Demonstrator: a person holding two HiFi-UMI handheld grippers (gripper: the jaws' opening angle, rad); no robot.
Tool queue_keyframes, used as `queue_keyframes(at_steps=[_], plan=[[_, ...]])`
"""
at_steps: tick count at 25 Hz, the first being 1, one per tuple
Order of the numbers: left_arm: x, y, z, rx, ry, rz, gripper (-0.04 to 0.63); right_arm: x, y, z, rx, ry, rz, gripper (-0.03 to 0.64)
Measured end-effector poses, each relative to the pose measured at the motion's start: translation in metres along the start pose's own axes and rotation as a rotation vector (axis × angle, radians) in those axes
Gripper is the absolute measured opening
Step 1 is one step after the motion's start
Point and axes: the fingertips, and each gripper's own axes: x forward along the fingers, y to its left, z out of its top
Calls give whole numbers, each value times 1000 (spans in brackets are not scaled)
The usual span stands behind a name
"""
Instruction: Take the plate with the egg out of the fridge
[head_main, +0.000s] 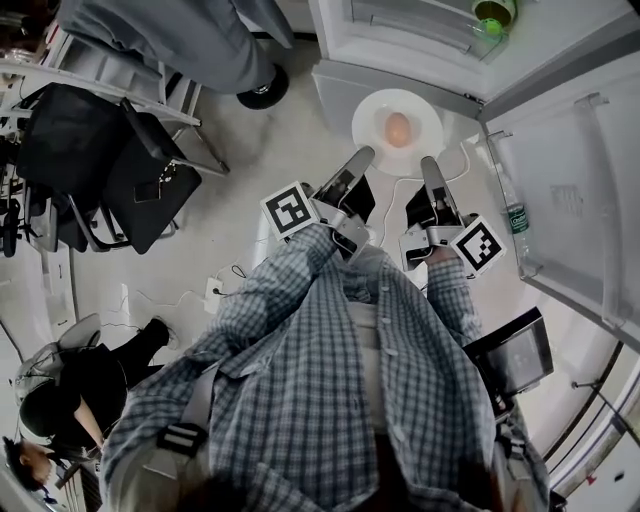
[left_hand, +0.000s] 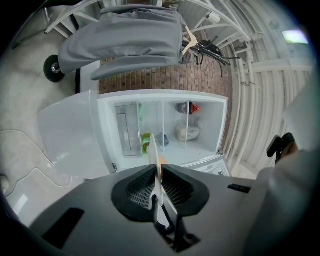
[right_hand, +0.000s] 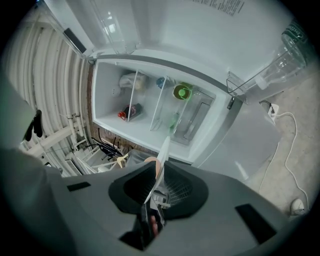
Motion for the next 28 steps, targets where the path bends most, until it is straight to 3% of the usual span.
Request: queue_keyframes(at_steps=[11,28], plan=[[2,-11,30,30,47,-18,49,25,23,-4,-14,-54,17,57],[7,-9,31,-13,54,-48,49,26,25,-2,1,-78,0,57]])
